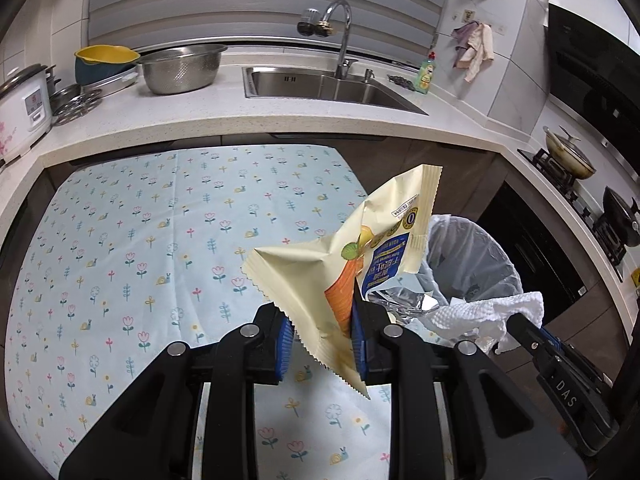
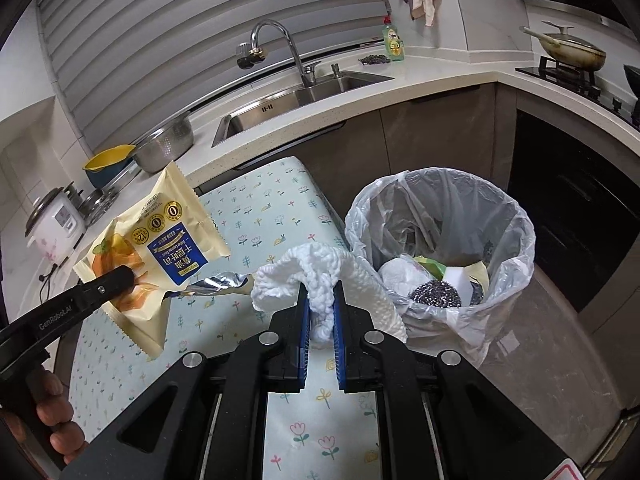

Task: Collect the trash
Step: 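Carry the snack bag and cloth over the trash bin and open both grippers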

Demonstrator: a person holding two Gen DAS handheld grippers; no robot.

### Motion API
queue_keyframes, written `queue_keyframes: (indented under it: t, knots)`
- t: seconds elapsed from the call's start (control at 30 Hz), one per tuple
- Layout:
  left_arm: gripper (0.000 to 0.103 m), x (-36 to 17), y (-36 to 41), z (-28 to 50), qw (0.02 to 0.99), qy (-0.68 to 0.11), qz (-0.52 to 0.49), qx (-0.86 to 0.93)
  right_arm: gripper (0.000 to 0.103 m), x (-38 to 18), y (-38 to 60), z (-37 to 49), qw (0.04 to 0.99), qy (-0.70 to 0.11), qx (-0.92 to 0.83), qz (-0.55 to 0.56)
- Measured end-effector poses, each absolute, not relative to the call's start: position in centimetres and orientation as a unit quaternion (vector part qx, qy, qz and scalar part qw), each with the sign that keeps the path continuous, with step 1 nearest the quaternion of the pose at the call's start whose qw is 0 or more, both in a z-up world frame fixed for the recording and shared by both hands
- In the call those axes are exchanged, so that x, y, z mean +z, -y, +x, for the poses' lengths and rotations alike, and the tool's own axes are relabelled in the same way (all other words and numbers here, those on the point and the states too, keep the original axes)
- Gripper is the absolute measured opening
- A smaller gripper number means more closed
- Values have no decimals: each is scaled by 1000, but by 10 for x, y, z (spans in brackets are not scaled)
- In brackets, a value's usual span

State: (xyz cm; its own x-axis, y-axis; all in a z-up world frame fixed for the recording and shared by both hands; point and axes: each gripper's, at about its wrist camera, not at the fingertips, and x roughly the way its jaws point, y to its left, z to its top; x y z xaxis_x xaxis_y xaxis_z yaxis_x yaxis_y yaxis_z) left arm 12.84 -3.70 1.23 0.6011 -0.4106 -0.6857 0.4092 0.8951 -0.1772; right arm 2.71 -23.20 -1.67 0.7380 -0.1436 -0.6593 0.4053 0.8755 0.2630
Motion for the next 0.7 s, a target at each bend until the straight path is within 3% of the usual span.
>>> queue_keyframes:
  t: [0.7]
  knots:
    - [24, 20, 127, 113, 885, -373, 44, -275, 10, -6, 320, -22, 904, -288, -210, 236]
